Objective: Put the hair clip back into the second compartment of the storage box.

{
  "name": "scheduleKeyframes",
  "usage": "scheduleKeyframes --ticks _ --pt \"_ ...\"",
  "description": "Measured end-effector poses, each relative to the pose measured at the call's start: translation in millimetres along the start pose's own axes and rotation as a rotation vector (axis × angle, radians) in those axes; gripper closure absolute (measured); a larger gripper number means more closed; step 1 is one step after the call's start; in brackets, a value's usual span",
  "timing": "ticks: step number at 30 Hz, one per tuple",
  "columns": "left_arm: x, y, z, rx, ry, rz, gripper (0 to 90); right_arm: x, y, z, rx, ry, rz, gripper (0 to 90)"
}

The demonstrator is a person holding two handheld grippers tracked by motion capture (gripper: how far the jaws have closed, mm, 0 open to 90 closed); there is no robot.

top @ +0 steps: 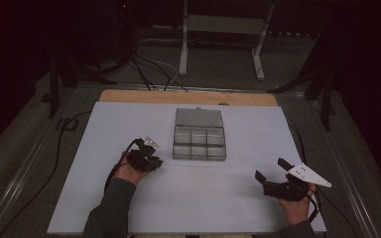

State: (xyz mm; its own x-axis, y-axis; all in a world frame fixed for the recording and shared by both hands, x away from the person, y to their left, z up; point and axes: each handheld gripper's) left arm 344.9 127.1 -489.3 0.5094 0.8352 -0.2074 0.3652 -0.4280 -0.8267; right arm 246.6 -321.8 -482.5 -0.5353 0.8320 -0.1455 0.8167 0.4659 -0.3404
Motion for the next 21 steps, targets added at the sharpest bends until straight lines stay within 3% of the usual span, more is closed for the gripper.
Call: scheduleKeyframes --ticks 21 --pt "0.3 -17.1 -16.2 -0.091 -0.026 0.003 77.9 -0.5 -0.4 0.2 -0.003 0.005 0.003 0.0"
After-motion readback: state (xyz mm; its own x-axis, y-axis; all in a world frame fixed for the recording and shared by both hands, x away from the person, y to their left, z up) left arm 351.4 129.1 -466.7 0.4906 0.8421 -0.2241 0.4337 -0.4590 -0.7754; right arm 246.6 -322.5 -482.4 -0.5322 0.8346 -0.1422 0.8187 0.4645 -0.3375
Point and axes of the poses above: each handheld gripper's, and its own axes: y roughly forward along the jaws, z roughly out of its underside, x roughly to its left, and after that the axes turned 14 degrees about -y, right-handed
